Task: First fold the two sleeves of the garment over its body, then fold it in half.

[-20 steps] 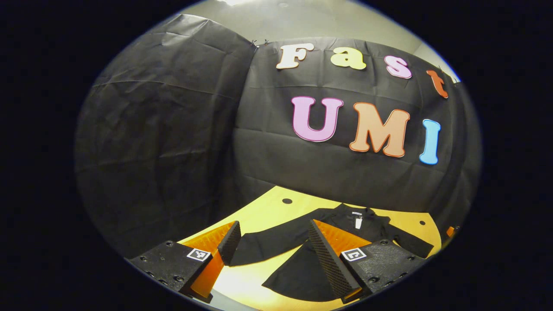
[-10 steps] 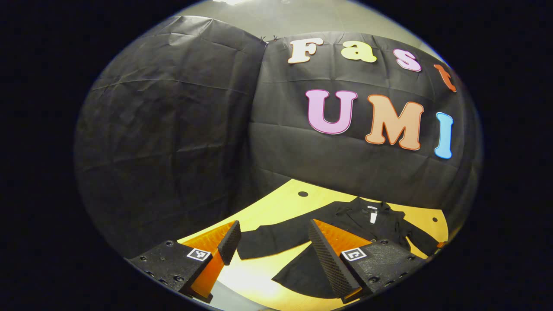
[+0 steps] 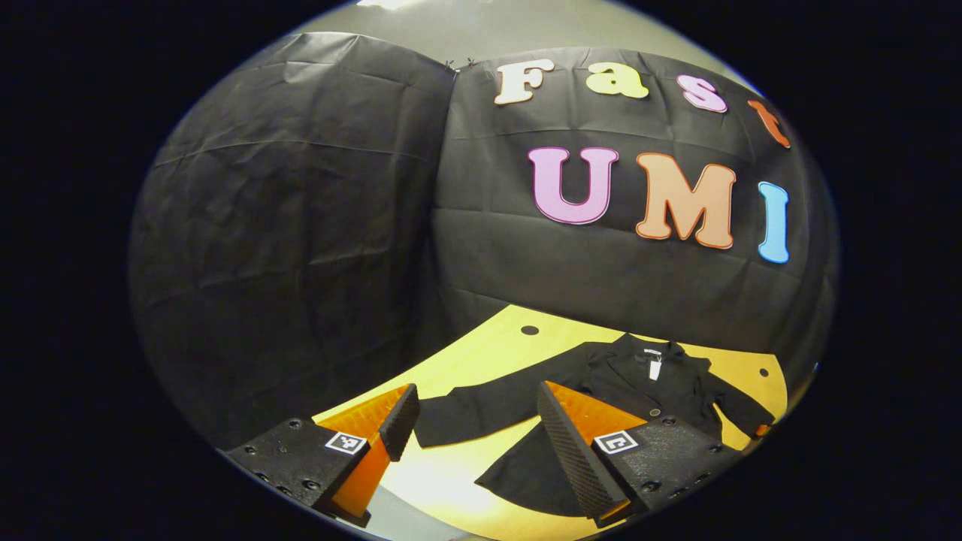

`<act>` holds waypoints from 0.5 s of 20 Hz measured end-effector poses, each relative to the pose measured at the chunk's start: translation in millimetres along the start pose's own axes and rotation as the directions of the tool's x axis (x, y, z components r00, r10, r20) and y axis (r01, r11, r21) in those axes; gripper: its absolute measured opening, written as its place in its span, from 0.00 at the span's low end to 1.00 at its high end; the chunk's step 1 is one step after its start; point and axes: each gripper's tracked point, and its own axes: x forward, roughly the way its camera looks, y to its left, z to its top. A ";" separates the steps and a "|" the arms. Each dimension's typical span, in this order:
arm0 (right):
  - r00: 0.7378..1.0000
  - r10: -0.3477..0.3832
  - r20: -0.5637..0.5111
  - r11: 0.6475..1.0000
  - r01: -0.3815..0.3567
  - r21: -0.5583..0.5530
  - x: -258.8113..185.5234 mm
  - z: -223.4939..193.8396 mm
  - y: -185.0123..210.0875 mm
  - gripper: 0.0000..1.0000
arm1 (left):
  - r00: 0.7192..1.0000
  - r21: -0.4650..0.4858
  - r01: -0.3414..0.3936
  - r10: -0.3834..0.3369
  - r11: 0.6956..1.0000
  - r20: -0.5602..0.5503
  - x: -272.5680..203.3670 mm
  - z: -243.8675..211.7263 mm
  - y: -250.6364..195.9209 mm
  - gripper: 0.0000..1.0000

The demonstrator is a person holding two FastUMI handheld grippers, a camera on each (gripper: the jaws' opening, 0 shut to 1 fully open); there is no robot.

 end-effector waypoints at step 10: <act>0.999 0.026 0.034 0.998 -0.028 0.061 -0.3 -2.2 -1.2 0.58 | 1.000 -0.030 0.011 -0.012 0.999 -0.016 11.4 -5.5 -6.0 0.93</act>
